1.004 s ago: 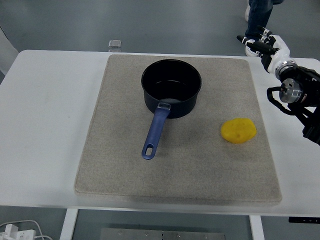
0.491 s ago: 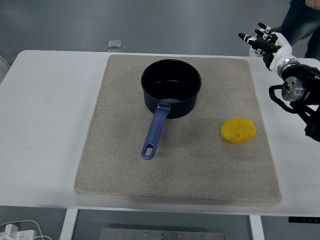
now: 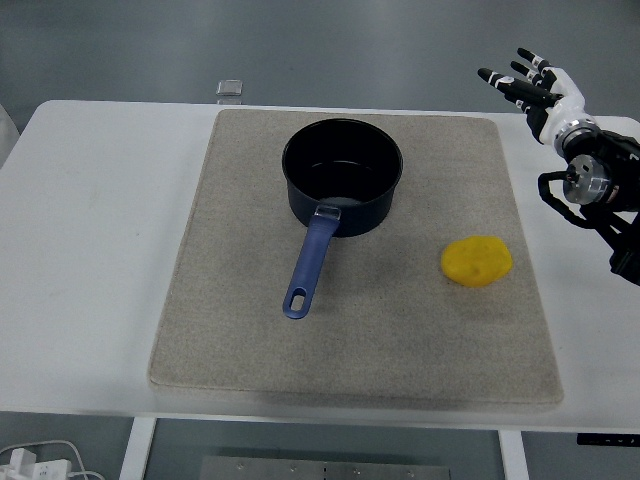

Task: Put the potato in the blue pot

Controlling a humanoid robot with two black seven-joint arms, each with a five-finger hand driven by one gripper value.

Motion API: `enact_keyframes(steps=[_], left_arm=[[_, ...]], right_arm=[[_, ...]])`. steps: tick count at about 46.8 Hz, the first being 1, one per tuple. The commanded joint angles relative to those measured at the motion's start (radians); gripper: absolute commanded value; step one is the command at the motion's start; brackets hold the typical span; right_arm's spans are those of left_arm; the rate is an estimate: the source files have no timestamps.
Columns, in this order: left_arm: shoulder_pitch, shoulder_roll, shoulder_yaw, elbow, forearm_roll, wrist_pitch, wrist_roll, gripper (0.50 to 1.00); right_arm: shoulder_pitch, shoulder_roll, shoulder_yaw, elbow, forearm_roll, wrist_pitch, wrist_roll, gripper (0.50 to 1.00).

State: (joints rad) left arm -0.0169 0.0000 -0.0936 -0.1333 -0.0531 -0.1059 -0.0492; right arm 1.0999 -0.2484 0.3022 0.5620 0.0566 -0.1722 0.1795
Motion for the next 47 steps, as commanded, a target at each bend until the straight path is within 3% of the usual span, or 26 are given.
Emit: enact_keyframes(steps=[1,35,47], left_arm=[[0.0,0.0,0.0,0.0,0.001,0.0,0.0,1.0],[0.0,0.0,0.0,0.0,-0.001,0.0,-0.001,1.0],[0.0,0.0,0.0,0.0,0.001,0.0,0.0,1.0]], right_arm=[[0.0,-0.002,-0.001,0.021,-0.001,-0.001,0.002,0.946],[-0.005,-0.049,-0.011,0.113,-0.012,-0.027,0.002,0.946],[-0.034,-0.195,-0.018,0.334,-0.053,-0.036,0.026,0.946]])
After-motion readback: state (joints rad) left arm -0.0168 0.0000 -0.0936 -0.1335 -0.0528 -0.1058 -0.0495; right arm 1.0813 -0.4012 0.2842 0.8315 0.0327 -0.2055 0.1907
